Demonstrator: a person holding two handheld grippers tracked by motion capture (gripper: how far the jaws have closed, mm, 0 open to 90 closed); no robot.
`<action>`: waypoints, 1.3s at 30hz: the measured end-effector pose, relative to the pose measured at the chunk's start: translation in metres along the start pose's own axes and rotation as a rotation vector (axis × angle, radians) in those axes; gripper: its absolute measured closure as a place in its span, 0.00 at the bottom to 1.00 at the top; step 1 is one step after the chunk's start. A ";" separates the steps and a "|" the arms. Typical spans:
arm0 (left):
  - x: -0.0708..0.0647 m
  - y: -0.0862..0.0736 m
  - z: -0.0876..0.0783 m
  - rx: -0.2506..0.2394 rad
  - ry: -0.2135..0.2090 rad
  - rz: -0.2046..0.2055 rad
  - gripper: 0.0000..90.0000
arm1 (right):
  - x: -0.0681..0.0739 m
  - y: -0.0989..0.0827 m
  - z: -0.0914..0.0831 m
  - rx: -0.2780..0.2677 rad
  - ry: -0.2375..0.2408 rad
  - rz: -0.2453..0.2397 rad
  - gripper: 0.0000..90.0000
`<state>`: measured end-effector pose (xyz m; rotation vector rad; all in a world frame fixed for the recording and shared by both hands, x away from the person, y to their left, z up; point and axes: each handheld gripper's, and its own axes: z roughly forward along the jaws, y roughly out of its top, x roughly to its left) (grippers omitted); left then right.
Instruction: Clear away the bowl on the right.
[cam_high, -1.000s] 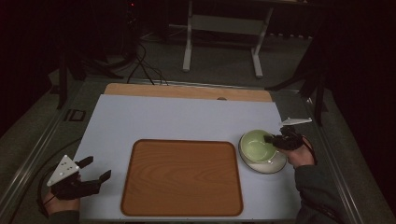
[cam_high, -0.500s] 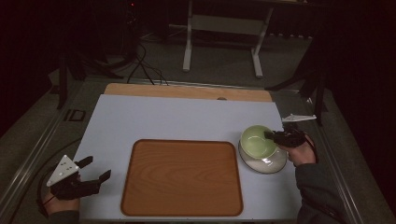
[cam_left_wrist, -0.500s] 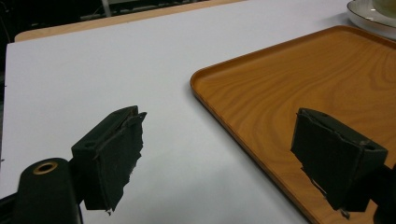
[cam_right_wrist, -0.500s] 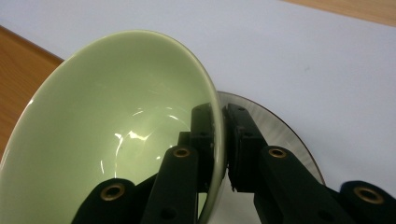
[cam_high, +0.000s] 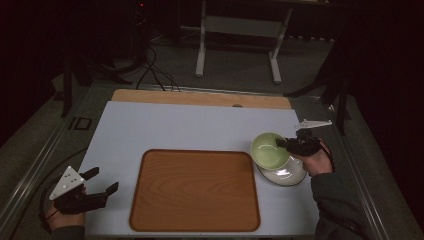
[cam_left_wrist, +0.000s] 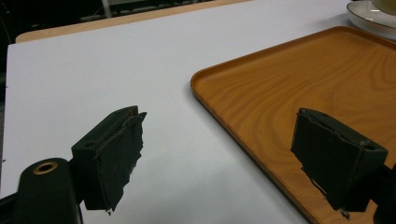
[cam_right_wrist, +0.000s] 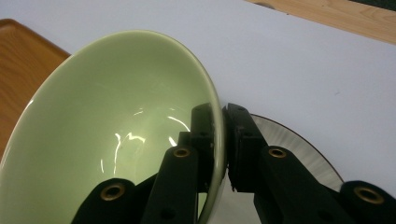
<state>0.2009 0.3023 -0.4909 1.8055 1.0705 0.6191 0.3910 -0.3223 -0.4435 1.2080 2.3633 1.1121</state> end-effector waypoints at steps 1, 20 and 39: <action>0.000 0.000 0.000 0.000 0.000 0.000 0.18 | 0.002 0.001 0.001 0.001 0.004 -0.006 0.91; 0.000 0.000 0.000 -0.003 0.001 -0.003 0.18 | 0.020 0.012 0.013 -0.014 0.051 -0.031 0.91; 0.001 -0.001 0.000 -0.004 -0.001 -0.005 0.18 | 0.035 0.021 0.023 -0.030 0.092 -0.063 0.91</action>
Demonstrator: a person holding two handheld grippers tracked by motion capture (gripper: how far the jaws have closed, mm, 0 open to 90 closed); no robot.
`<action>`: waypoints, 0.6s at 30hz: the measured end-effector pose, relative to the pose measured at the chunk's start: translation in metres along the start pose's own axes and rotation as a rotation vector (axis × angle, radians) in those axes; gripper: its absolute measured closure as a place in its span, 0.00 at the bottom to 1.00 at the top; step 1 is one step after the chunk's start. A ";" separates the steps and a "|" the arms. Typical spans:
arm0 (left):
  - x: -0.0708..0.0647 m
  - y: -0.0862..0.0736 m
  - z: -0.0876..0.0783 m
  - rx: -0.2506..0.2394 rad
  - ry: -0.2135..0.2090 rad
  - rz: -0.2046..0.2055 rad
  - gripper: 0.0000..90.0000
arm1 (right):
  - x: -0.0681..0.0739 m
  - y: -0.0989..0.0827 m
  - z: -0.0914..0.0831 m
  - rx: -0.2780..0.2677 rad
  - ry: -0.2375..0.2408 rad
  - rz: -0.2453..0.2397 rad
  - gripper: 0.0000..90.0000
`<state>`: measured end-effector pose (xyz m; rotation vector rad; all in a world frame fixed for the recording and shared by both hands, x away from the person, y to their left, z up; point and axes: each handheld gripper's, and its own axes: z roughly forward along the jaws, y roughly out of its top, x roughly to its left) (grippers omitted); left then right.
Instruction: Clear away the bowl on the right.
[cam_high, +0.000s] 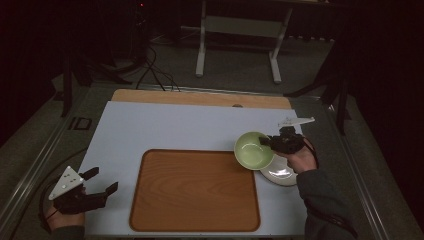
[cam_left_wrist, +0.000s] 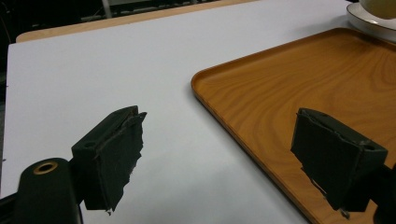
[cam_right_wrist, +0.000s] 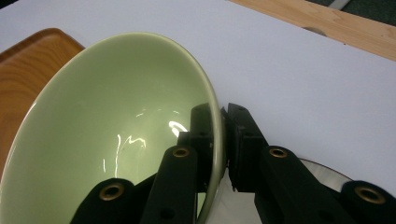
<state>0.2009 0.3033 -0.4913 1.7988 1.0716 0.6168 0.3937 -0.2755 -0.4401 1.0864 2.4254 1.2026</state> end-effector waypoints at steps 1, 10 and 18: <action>0.000 0.000 0.000 0.000 0.000 -0.001 0.18 | 0.000 0.000 0.000 0.000 0.000 0.000 0.91; 0.000 0.000 0.000 -0.001 0.001 -0.001 0.18 | 0.009 0.006 0.005 -0.005 0.016 -0.021 0.91; 0.000 0.000 0.000 -0.002 0.001 -0.001 0.18 | 0.014 0.009 0.007 -0.007 0.027 -0.032 0.91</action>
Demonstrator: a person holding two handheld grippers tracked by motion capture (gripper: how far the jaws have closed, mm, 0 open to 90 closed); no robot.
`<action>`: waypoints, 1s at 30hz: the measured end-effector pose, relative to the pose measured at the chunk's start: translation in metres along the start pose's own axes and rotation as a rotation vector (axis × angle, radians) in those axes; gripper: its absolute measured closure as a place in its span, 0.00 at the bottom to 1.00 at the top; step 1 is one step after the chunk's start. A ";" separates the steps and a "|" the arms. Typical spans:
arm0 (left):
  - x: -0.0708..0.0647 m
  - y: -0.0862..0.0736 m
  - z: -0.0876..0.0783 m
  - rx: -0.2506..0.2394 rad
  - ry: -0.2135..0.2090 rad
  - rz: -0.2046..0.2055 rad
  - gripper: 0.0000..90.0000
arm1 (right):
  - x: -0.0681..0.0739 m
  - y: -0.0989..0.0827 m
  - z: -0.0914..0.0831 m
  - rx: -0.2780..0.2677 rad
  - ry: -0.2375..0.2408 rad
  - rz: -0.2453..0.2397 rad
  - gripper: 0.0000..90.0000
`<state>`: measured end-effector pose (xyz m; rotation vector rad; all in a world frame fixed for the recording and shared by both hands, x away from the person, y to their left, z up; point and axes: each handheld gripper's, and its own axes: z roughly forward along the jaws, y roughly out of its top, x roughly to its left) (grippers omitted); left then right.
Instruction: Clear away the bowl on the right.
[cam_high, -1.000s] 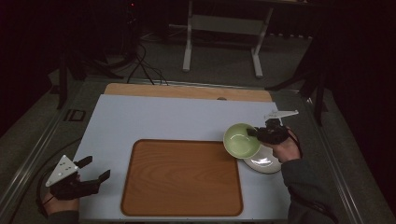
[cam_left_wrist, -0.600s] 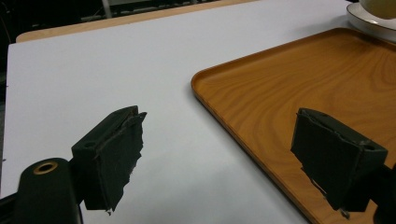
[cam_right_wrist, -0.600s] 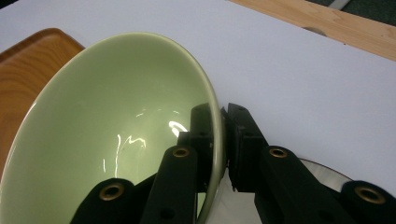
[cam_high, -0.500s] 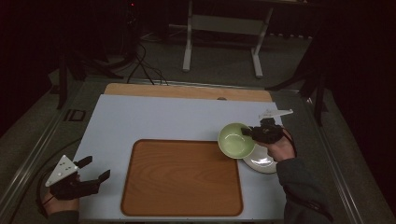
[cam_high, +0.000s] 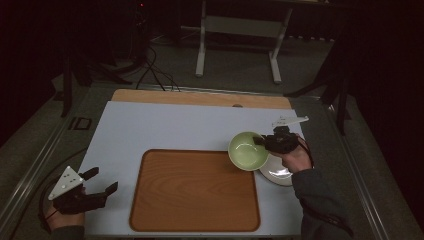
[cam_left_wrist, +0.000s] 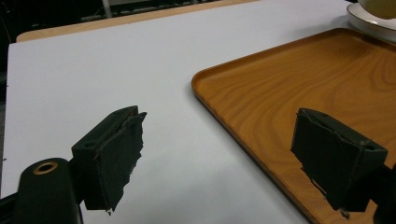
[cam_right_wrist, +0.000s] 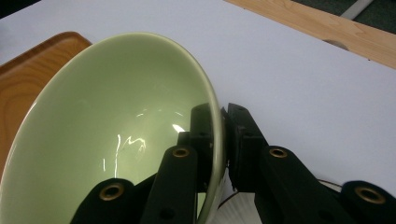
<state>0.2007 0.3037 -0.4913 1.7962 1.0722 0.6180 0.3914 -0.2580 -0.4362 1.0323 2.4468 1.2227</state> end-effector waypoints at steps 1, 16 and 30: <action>0.000 0.000 0.000 -0.001 0.000 -0.001 0.18 | 0.001 0.000 0.000 0.001 0.003 -0.003 0.91; 0.001 0.000 -0.001 -0.002 0.001 0.000 0.18 | 0.015 0.005 0.011 0.011 0.041 -0.034 0.91; 0.001 -0.001 -0.001 -0.001 0.002 -0.004 0.18 | 0.026 0.008 0.022 0.016 0.067 -0.051 0.91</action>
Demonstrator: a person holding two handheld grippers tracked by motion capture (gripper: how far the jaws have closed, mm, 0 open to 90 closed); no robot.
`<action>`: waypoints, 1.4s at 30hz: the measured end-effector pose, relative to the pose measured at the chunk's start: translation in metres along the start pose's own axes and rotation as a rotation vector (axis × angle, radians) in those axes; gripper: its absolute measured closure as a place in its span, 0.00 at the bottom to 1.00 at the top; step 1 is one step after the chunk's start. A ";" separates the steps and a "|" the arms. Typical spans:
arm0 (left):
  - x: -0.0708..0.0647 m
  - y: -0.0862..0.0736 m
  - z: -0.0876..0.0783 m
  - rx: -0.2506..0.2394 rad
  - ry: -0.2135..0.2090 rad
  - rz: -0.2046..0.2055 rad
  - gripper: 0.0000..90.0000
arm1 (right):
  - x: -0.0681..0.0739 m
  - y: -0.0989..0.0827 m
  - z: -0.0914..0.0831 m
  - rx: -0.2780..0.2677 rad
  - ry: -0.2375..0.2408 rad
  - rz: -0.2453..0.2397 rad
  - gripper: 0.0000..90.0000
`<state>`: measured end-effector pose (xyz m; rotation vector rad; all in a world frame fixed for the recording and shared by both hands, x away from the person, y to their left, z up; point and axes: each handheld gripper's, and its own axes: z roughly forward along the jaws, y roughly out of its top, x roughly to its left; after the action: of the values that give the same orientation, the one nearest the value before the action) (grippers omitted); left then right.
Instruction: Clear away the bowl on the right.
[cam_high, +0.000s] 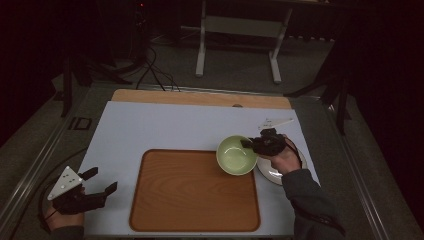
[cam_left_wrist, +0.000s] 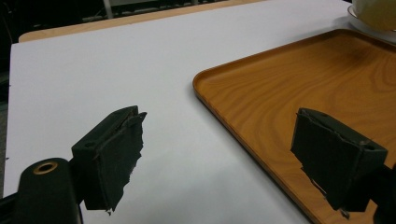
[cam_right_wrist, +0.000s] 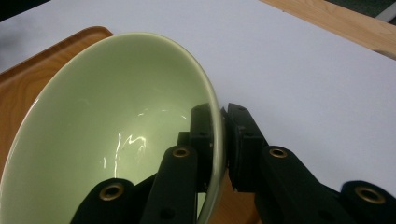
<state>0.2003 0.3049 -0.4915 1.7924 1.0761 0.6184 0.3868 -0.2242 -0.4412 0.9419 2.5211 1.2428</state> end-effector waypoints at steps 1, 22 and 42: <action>0.000 0.000 0.000 0.000 0.000 0.000 0.18 | 0.001 0.000 0.001 0.000 0.002 -0.001 0.91; 0.001 0.000 -0.001 -0.003 0.001 0.000 0.18 | 0.017 0.005 0.016 0.002 0.049 -0.024 0.91; 0.001 0.000 -0.001 -0.004 0.004 -0.001 0.18 | 0.027 0.011 0.025 -0.019 0.080 -0.036 0.90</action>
<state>0.1998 0.3063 -0.4915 1.7871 1.0778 0.6234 0.3806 -0.1869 -0.4456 0.8560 2.5690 1.3169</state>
